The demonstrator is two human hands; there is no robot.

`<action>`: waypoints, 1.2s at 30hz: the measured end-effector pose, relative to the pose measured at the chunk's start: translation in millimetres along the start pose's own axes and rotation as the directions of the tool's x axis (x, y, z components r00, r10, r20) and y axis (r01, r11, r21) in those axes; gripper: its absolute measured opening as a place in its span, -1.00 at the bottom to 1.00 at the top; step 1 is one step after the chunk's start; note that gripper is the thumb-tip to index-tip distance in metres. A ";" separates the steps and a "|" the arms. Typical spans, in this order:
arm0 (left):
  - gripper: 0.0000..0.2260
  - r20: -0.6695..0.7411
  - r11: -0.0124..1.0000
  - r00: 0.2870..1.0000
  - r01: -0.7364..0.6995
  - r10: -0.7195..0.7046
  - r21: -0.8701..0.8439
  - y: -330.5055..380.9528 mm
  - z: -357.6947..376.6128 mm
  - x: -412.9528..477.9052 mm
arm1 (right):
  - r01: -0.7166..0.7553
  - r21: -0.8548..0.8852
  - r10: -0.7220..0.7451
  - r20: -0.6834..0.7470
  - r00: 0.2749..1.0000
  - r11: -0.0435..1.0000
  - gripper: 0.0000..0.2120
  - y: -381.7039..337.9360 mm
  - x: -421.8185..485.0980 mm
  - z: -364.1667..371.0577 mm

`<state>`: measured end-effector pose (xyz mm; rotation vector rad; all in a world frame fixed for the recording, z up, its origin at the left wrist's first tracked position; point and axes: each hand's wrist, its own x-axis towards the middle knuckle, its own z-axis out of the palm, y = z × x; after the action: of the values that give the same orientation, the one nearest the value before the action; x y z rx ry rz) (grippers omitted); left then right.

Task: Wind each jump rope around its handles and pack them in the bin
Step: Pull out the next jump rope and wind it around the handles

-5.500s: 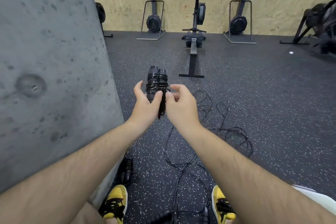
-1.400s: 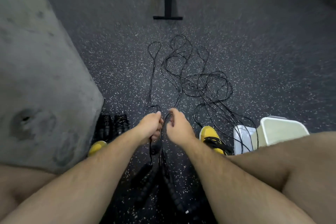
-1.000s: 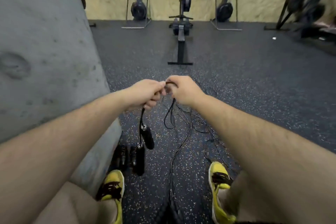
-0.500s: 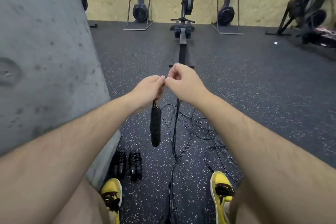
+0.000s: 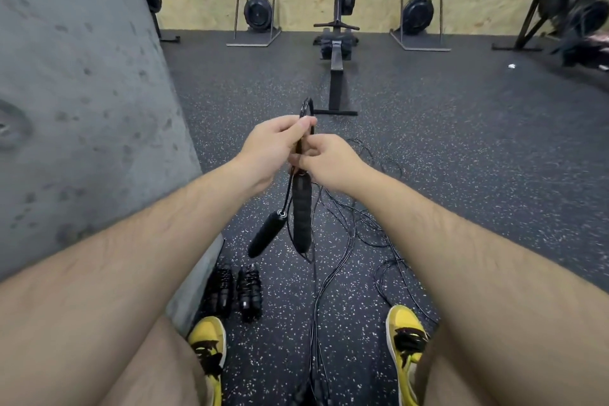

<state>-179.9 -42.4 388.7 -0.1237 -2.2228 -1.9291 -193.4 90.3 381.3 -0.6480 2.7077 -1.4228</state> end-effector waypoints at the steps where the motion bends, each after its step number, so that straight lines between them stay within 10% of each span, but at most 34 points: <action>1: -0.79 0.003 1.000 1.000 -0.004 0.004 0.019 -1.9 -2.6 2.5 | -0.003 0.011 0.003 -0.025 1.000 1.000 -0.64 -0.9 1.5 -0.8; 6: -0.44 0.254 0.962 0.945 0.147 -0.205 0.231 -21.4 -15.2 -10.9 | -0.040 0.177 0.080 -0.226 0.971 0.983 -0.80 1.0 13.6 -15.6; 9: -0.72 0.414 0.909 0.859 0.127 -0.301 0.398 -37.2 -20.8 -21.2 | -0.078 0.169 0.118 -0.239 0.964 0.982 -0.77 10.8 13.7 -24.6; 22: -0.85 0.140 0.986 0.988 0.049 -0.072 0.161 -18.4 7.4 -7.6 | -0.227 0.314 0.241 -0.008 0.970 0.922 -0.77 26.9 -6.5 -44.5; 36: -0.76 0.208 0.970 0.976 0.015 -0.067 0.241 -20.8 16.1 -7.7 | -0.303 0.583 0.290 0.119 0.950 0.754 -0.92 12.5 -12.5 -39.0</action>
<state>-177.8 -29.1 364.9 -0.2637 -2.5976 -1.7217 -194.3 131.7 392.1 -0.1709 2.0109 -1.9900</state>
